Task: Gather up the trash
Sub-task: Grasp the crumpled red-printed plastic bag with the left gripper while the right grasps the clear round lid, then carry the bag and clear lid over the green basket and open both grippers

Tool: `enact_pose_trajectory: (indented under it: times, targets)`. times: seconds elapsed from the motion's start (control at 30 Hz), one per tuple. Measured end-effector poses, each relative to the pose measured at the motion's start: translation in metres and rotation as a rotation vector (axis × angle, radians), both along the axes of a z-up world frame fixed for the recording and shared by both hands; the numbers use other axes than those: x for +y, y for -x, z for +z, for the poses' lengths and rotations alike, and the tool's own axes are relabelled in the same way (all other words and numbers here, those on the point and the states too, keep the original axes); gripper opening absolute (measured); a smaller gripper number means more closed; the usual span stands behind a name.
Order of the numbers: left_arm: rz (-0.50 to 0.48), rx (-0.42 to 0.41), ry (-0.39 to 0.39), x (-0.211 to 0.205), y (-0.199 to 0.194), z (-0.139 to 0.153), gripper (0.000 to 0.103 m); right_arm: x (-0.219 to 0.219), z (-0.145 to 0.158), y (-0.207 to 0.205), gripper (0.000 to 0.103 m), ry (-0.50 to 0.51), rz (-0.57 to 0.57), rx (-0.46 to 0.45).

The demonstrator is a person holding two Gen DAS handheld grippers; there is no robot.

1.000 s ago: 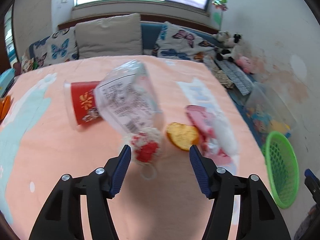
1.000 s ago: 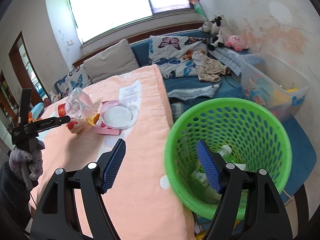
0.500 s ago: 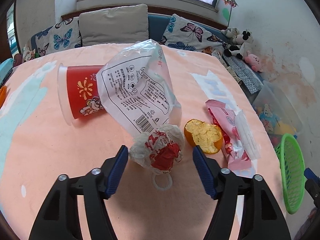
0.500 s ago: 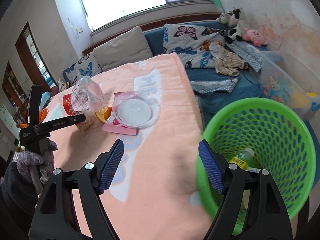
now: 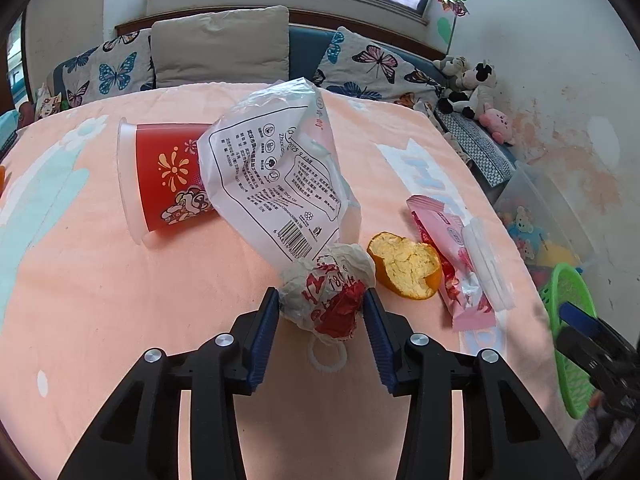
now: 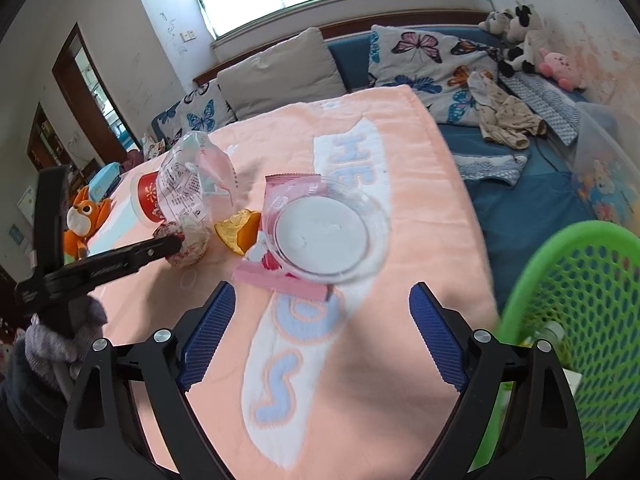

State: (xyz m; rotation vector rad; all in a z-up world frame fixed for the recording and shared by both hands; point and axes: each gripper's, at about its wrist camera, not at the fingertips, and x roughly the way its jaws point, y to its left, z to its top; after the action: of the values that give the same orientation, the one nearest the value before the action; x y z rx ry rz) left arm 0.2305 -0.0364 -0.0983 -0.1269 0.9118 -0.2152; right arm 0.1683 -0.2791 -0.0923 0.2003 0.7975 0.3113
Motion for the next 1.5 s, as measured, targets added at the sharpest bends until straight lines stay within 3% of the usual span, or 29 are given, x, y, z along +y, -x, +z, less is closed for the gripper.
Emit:
enact_pose_trajectory:
  times: [0.37,0.8,1.07,1.17,1.5]
  targets:
    - [-0.041,-0.028,0.029,0.005,0.021,0.010,0.041,-0.004,-0.021,-0.047,0.094,-0.114,0.008,0.076]
    - [-0.073,-0.043,0.055,0.011,0.035,0.019,0.041,0.002,-0.034,-0.072,0.098,-0.120,0.016,0.089]
    - [-0.084,-0.042,0.058,0.012,0.035,0.019,0.041,0.010,-0.033,-0.078,0.098,-0.104,0.027,0.087]
    - [-0.087,-0.043,0.056,0.012,0.036,0.019,0.041,0.014,-0.033,-0.078,0.093,-0.077,0.023,0.080]
    - [-0.096,-0.055,0.058,0.007,0.045,0.025,0.041,0.009,-0.017,-0.058,0.092,-0.089,0.023,0.032]
